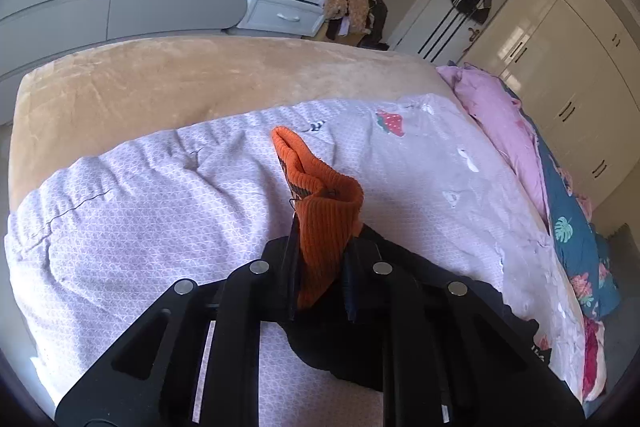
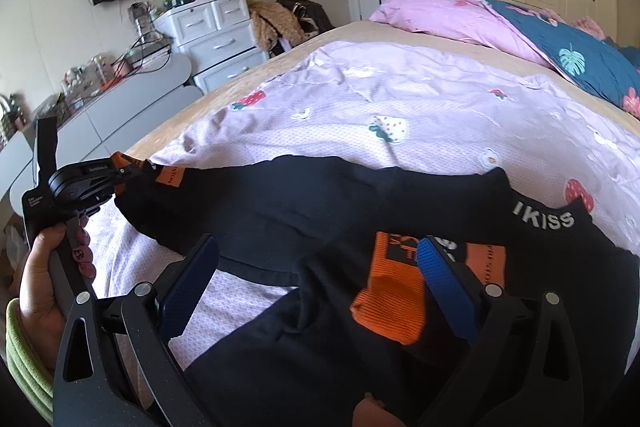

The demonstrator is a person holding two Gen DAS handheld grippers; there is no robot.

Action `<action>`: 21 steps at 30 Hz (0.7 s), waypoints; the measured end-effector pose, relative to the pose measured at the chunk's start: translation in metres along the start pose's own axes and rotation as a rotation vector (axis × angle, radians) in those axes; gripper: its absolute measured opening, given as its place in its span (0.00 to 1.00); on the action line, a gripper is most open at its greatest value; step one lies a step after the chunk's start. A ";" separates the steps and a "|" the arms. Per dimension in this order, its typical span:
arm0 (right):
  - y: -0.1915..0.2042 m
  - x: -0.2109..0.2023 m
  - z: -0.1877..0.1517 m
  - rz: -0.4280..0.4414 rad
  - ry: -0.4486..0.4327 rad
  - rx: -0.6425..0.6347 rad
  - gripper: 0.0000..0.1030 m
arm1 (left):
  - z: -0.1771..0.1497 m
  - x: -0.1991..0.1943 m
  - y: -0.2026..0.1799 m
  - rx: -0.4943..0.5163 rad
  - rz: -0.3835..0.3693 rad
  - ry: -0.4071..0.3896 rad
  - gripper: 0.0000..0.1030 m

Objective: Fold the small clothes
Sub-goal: 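Move the left tool to the other sleeve cuff and grasp it, then lift the grasped sleeve with the left tool and lay it across the shirt body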

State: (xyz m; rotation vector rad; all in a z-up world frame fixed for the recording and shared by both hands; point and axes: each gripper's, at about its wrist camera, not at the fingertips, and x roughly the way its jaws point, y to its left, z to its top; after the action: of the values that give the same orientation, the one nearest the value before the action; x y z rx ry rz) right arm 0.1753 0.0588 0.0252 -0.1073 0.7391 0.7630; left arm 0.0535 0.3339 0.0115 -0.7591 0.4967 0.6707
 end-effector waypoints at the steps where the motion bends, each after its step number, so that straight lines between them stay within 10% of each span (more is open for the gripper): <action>1: -0.004 -0.003 -0.002 -0.005 -0.003 0.012 0.96 | 0.001 -0.002 -0.005 0.012 -0.014 -0.007 0.09; 21: -0.102 -0.082 -0.038 -0.208 -0.050 0.289 0.96 | -0.026 -0.036 -0.107 0.237 -0.252 -0.028 0.07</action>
State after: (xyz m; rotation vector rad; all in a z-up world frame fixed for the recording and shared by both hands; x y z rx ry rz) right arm 0.1811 -0.0768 0.0329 0.0954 0.7704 0.4536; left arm 0.1001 0.2434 0.0662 -0.5757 0.4373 0.3796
